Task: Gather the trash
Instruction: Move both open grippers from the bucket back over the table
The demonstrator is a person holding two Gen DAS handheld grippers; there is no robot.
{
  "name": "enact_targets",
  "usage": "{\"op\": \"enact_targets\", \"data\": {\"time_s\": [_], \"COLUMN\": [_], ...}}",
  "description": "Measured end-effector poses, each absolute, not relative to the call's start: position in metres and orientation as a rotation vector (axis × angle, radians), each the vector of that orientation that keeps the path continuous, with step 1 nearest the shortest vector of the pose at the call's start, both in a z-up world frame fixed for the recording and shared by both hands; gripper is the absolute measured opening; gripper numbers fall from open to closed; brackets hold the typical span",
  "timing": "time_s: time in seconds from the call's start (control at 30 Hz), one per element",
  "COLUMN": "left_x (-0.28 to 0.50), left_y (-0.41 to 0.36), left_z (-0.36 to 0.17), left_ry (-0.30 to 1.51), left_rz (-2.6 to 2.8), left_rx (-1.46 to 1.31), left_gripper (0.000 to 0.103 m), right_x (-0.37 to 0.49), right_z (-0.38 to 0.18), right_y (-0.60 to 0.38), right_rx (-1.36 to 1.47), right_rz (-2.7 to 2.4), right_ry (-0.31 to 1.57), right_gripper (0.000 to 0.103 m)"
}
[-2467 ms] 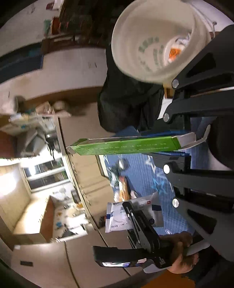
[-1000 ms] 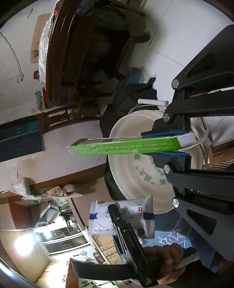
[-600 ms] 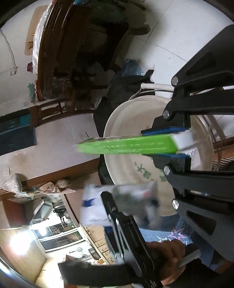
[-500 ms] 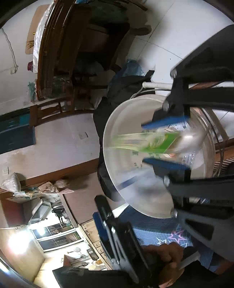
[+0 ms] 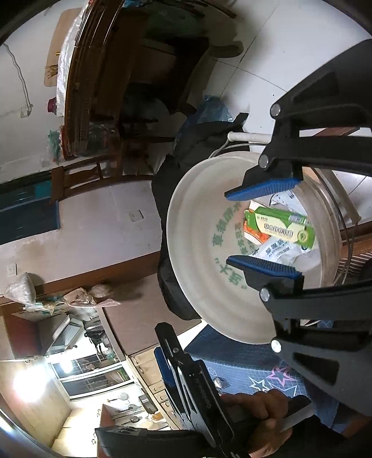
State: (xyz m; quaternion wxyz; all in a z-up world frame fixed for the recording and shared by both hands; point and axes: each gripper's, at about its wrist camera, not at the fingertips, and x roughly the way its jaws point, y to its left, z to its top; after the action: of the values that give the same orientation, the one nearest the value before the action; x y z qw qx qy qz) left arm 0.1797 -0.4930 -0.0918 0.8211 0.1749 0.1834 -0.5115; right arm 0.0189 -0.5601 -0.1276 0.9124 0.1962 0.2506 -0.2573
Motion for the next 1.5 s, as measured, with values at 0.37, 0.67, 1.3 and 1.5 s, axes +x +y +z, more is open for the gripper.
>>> {"op": "enact_targets", "data": {"time_s": [0.37, 0.67, 1.3, 1.5], "left_x": [0.183, 0.203, 0.249, 0.268], "left_y": [-0.471, -0.432, -0.299, -0.254], "left_z": [-0.090, -0.097, -0.127, -0.142], "left_ry": [0.384, 0.430, 0.495, 0.548], "left_rz": [-1.017, -0.825, -0.503, -0.406], "left_rx": [0.361, 0.348, 0.342, 0.314], "left_gripper": [0.066, 0.066, 0.066, 0.066], "right_x": [0.029, 0.058, 0.168, 0.200], "right_z": [-0.121, -0.123, -0.139, -0.146], "right_y": [-0.559, -0.542, -0.449, -0.412], "right_rx": [0.389, 0.376, 0.282, 0.246], "right_rz": [-0.539, -0.495, -0.221, -0.129], "right_ry": [0.510, 0.523, 0.624, 0.665], "right_gripper": [0.038, 0.038, 0.038, 0.038]}}
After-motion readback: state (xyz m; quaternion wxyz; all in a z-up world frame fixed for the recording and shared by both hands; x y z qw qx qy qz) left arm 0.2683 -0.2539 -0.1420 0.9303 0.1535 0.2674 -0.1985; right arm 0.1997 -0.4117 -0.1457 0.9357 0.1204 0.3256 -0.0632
